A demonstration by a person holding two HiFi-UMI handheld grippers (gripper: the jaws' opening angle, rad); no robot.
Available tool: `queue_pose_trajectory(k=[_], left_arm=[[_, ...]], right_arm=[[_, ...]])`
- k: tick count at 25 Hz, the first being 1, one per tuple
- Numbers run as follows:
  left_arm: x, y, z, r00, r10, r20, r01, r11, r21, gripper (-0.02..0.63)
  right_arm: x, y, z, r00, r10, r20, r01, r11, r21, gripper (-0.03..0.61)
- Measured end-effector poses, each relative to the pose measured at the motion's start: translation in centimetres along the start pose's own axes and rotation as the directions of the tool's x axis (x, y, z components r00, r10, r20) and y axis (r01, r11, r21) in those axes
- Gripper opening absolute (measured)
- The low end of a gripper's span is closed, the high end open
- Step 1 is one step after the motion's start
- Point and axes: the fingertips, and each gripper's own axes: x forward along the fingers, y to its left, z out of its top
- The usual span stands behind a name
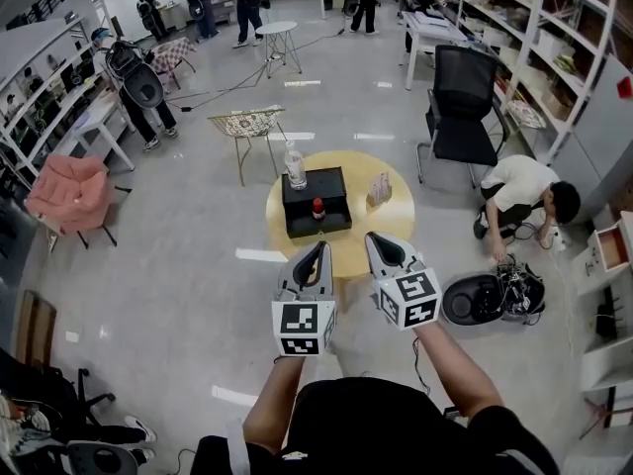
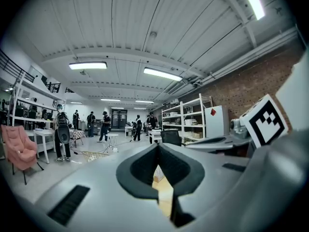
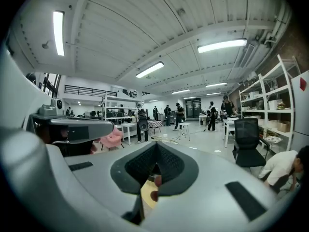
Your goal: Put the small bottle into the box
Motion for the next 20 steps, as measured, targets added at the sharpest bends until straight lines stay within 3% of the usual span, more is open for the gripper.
queue_pose_trajectory(k=[20], left_arm=[[-4.7, -4.4, 1.0, 0.999, 0.021, 0.036, -0.022, 1.0, 0.022, 0.011]], right_arm=[[-6.3, 0.3, 0.4, 0.999, -0.006, 0.044, 0.006, 1.0, -0.018, -0.002]])
